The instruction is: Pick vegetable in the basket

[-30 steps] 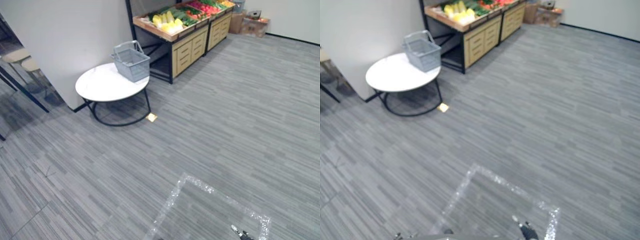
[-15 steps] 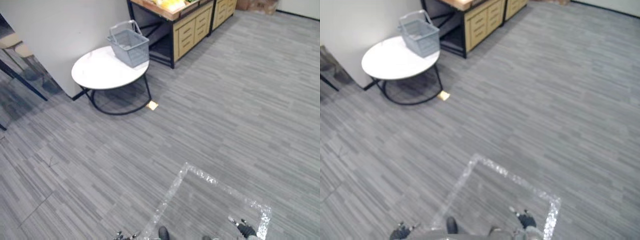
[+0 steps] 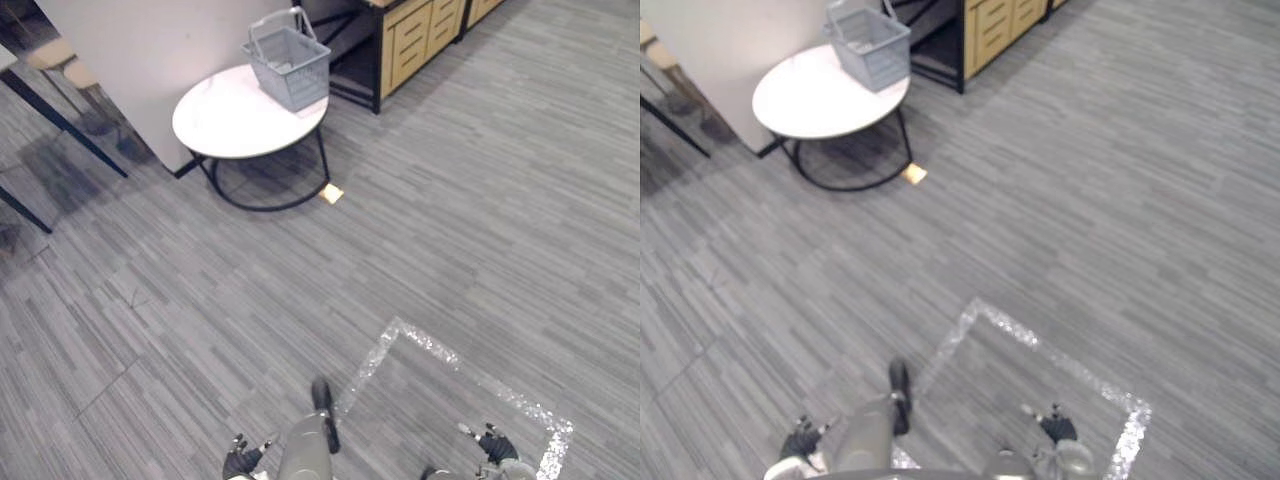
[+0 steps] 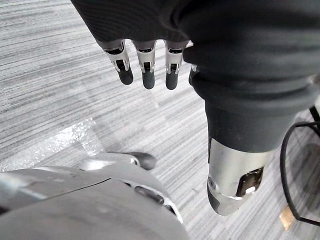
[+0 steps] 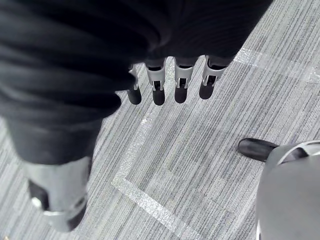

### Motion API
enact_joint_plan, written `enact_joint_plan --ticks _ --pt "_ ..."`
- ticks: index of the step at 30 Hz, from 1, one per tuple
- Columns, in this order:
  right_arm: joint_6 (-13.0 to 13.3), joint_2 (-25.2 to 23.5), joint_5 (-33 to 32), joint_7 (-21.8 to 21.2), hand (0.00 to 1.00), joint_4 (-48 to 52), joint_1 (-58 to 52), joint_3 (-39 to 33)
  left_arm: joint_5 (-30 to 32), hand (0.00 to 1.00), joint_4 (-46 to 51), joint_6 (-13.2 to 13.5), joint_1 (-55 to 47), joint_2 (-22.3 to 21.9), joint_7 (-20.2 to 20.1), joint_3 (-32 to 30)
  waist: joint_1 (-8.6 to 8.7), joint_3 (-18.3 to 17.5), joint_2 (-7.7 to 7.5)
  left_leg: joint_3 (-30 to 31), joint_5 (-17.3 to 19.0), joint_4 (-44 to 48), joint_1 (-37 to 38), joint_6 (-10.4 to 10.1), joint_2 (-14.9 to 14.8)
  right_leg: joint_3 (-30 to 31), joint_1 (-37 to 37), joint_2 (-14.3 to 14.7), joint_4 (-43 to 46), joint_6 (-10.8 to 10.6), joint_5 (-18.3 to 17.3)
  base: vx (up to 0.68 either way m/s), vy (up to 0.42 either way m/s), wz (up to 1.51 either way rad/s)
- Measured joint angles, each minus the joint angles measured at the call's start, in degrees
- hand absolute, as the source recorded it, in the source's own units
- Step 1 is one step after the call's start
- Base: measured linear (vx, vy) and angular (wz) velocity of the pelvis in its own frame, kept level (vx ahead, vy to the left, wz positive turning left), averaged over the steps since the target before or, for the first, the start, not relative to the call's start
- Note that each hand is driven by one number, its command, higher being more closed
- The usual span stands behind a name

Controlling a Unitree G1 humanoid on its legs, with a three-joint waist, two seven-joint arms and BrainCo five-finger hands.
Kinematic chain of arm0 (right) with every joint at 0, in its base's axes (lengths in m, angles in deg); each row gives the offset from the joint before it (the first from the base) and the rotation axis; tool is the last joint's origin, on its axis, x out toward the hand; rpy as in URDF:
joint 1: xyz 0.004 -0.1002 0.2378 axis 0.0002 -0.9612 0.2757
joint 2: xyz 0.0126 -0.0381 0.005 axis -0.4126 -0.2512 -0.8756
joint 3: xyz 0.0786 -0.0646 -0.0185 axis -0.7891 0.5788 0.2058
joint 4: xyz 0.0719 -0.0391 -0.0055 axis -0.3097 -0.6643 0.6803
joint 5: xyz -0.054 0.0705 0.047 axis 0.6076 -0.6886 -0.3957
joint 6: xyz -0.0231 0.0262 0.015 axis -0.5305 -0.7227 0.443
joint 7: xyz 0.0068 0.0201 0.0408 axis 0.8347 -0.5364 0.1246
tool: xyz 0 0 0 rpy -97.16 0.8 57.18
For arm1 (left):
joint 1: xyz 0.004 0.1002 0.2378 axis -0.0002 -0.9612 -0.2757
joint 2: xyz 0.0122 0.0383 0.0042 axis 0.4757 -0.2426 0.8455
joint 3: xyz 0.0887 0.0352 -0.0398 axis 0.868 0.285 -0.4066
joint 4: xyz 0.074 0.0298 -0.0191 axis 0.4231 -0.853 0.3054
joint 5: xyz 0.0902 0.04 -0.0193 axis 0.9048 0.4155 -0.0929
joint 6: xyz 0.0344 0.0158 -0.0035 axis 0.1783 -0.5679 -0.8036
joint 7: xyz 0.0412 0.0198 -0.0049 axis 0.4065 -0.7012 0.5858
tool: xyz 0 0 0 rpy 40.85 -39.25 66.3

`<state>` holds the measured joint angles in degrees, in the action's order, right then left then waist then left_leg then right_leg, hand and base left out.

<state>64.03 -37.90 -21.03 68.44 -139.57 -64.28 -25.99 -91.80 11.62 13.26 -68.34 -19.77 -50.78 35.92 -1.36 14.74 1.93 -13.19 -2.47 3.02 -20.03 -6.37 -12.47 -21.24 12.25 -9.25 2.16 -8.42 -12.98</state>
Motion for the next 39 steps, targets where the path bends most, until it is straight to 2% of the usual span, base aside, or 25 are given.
enact_joint_plan --ticks 1,2,3,5,8,9,11,12,14,15,18,20,21,22,23,24,26,28,30,31,33,34,35,37,39 --pt "0.0 0.0 0.0 0.2 0.00 -0.1 0.0 0.0 0.0 0.00 0.0 0.0 -0.1 0.0 -0.1 -0.1 -0.33 -0.1 0.22 -0.4 -4.1 1.5 0.1 0.4 -0.6 0.4 1.3 -0.8 0.0 -1.4 -0.8 0.42 0.383 -0.35" --pt "0.0 -1.2 0.1 0.2 0.00 -0.3 0.1 0.1 0.0 0.00 0.3 0.0 0.0 0.7 0.0 -0.1 -0.77 -0.1 -2.08 -1.5 -5.5 5.2 -0.3 1.5 0.9 0.8 2.2 -2.8 -0.1 -1.2 -1.0 0.34 0.250 -0.22" --pt "0.0 -1.8 0.4 0.2 0.00 -0.2 0.4 0.1 0.0 0.00 0.6 0.2 0.0 1.3 0.1 -0.1 -0.93 -0.5 -3.12 -2.1 -4.8 6.7 -1.1 2.3 1.5 1.4 2.1 -3.8 -0.2 -1.0 -0.3 0.44 0.255 -0.08" --pt "0.5 -3.1 2.0 0.0 0.00 -0.2 2.0 0.1 0.0 0.00 0.6 0.4 1.4 2.8 0.0 -0.5 -0.67 -0.9 -5.03 -2.5 -0.7 12.0 -2.1 4.5 3.3 2.4 1.7 -6.2 1.0 -2.9 6.3 0.45 0.227 0.04" --pt "0.6 -3.2 2.1 -0.6 0.00 0.0 2.1 -0.1 0.2 0.00 0.6 0.3 1.0 2.3 0.0 -0.8 -0.83 -1.7 -4.90 -3.9 3.5 12.4 1.8 5.6 4.5 5.6 -2.8 -9.1 13.6 -3.6 13.6 0.45 0.254 -0.10" --pt "0.5 -3.3 2.1 -0.7 0.00 -0.1 1.9 -0.1 0.2 0.00 0.7 0.2 0.8 2.4 0.0 -0.8 -0.72 -1.9 -5.06 -4.0 4.2 11.5 3.4 5.6 4.9 6.0 -4.4 -10.0 17.7 -3.3 15.9 0.38 0.234 -0.09" --pt "0.5 -4.1 2.2 -0.8 0.00 0.0 0.5 0.2 0.3 0.00 2.3 -0.1 -0.5 2.4 0.0 -0.2 -0.51 -2.4 -5.82 -5.7 6.0 7.0 10.2 6.4 6.3 6.9 -13.0 -15.0 36.6 0.7 27.9 0.44 0.193 -0.08" --pt "0.5 -4.3 2.2 -0.9 0.00 0.0 0.2 0.5 0.3 0.00 2.5 -0.2 -0.4 2.5 0.0 0.1 -0.42 -2.4 -5.93 -5.6 6.5 6.4 11.5 6.5 6.8 7.3 -15.6 -15.7 42.8 1.3 26.7 0.42 0.108 -0.01" --pt "0.6 -4.0 2.5 -1.4 0.00 1.0 0.0 0.5 0.3 0.00 4.0 -0.2 -0.4 2.6 0.0 0.6 -0.03 -2.3 -5.82 -5.4 7.6 3.4 17.6 6.8 7.6 6.5 -22.4 -15.2 56.0 2.8 16.8 0.45 0.067 0.05" --pt "0.6 -3.8 3.1 -1.5 0.00 2.1 -0.2 0.5 0.3 0.00 4.8 -0.2 -0.4 2.6 0.0 1.0 0.09 -2.1 -5.41 -5.5 8.3 2.0 21.2 6.5 7.5 3.5 -24.3 -14.1 56.9 3.5 11.5 0.39 0.017 0.08" --pt "1.3 -3.8 4.4 -1.6 0.00 3.5 -0.2 0.5 0.3 0.00 6.3 0.0 -0.2 2.2 0.0 0.8 1.40 -2.0 -5.20 -5.0 8.9 1.0 25.5 6.3 7.1 -5.4 -27.3 -12.4 46.8 6.1 5.6 0.30 -0.078 0.28" --pt "1.5 -3.4 4.4 -1.6 0.00 4.2 -0.2 0.3 0.3 0.00 6.8 0.2 0.2 1.2 -0.1 0.4 1.44 -1.7 -4.38 -5.0 11.2 1.1 26.6 3.6 5.1 -7.8 -28.7 -8.6 25.9 4.5 7.3 0.36 -0.249 0.30" --pt "1.4 -3.5 4.6 -1.6 0.00 4.0 -0.2 0.2 0.4 0.00 6.5 0.2 0.3 1.1 -0.3 0.2 1.23 -2.0 -5.20 -4.8 12.3 1.0 26.9 2.2 5.0 -6.8 -29.0 -7.6 12.8 3.0 10.9 0.31 -0.268 0.22" --pt "1.2 -3.5 4.6 -1.5 0.00 3.9 -0.3 -0.2 0.6 0.00 6.2 0.2 0.5 1.0 -0.4 -0.2 1.25 -2.1 -5.57 -4.4 13.2 1.0 27.4 1.7 5.0 -5.9 -29.1 -7.5 7.4 2.5 12.7 0.35 -0.345 0.19" --pt "0.9 -3.3 4.6 -1.4 0.00 3.6 -0.5 -2.0 0.8 0.00 4.7 0.0 0.5 0.4 -0.5 -0.7 1.53 -2.0 -5.78 -3.6 14.7 0.9 28.9 -0.5 4.6 -3.8 -29.3 -7.9 2.4 1.6 17.2 0.37 -0.401 0.10" --pt "0.5 -2.7 4.8 -1.2 0.00 3.6 -0.4 -3.0 1.1 0.00 3.5 -0.3 0.7 0.1 -0.5 -0.8 1.72 -2.1 -5.09 -3.4 15.7 0.1 30.2 -2.0 3.2 -3.4 -29.5 -7.0 5.2 2.0 20.5 0.47 -0.470 0.10" --pt "0.2 -1.1 6.8 -0.9 0.00 3.5 -0.4 -4.1 1.3 0.00 2.0 -0.5 1.7 -1.9 -1.1 -0.4 1.57 -2.2 -1.79 -3.0 15.9 -2.1 32.0 -2.5 0.9 -3.8 -32.1 -5.1 13.5 5.6 16.2 0.40 -0.340 -0.03" --pt "-0.4 -0.1 8.4 -1.0 0.00 2.9 -0.7 -4.8 2.1 0.00 1.7 -0.5 2.3 -2.9 -1.7 0.1 1.89 -2.5 0.07 -1.8 12.9 -1.7 34.2 -3.0 -1.5 -4.1 -31.7 -1.8 18.4 8.4 10.4 0.38 -0.303 -0.16" --pt "-0.4 -0.2 8.9 -1.1 0.00 2.0 -1.4 -4.7 2.7 0.00 1.7 -0.5 2.7 -3.0 -1.7 0.2 2.37 -2.6 -0.16 -0.3 11.6 3.3 32.8 -3.8 -3.3 -5.2 -30.2 -1.0 19.4 8.6 7.8 0.31 -0.262 0.07" --pt "-0.5 -0.2 8.9 -1.1 0.00 1.7 -1.9 -4.6 2.9 0.00 1.7 -0.5 2.9 -3.1 -1.7 0.5 2.56 -2.6 -0.06 1.3 10.9 11.4 29.2 -3.9 -4.8 -6.1 -28.7 -0.6 19.2 8.6 6.7 0.37 -0.280 0.35" --pt "-0.7 0.0 8.8 -1.0 0.00 0.4 -2.9 -4.6 2.9 0.00 1.7 -0.7 2.9 -3.1 -1.6 1.1 2.83 -2.5 0.20 4.7 6.0 28.4 20.5 -4.5 -7.4 -8.3 -25.3 -0.5 18.5 8.6 4.8 0.31 -0.192 0.45" --pt "-0.7 0.2 8.8 -0.9 0.00 0.0 -3.3 -4.4 2.7 0.00 1.9 -0.9 2.9 -3.1 -1.5 1.1 2.74 -2.5 0.32 5.7 1.2 35.8 16.9 -4.4 -8.8 -9.2 -23.0 -0.2 17.3 8.9 4.2 0.35 -0.146 0.35" --pt "-0.7 0.4 8.6 -0.8 0.00 0.0 -3.5 -3.8 2.6 0.00 1.9 -0.9 2.9 -2.9 -1.5 1.1 2.31 -2.0 0.17 5.6 0.5 45.4 12.6 -4.7 -9.9 -9.7 -19.9 0.4 15.4 9.3 3.4 0.42 -0.147 0.28" --pt "-0.7 1.0 8.2 -0.6 0.00 0.0 -2.8 -3.0 2.5 0.00 2.1 -0.9 2.7 -2.7 -1.5 1.1 2.13 -1.8 0.46 3.9 4.1 53.0 8.3 -4.0 -9.3 -9.9 -14.8 1.1 11.3 9.4 3.5 0.37 -0.098 0.13" --pt "-0.6 0.9 7.6 -0.5 0.00 -0.1 -2.0 -2.8 2.4 0.00 2.2 -0.9 2.5 -2.6 -1.4 1.0 0.99 -1.8 0.65 0.5 8.5 49.8 3.8 -3.8 -7.4 -10.6 -9.5 2.2 6.1 8.3 4.6 0.30 -0.019 0.01"
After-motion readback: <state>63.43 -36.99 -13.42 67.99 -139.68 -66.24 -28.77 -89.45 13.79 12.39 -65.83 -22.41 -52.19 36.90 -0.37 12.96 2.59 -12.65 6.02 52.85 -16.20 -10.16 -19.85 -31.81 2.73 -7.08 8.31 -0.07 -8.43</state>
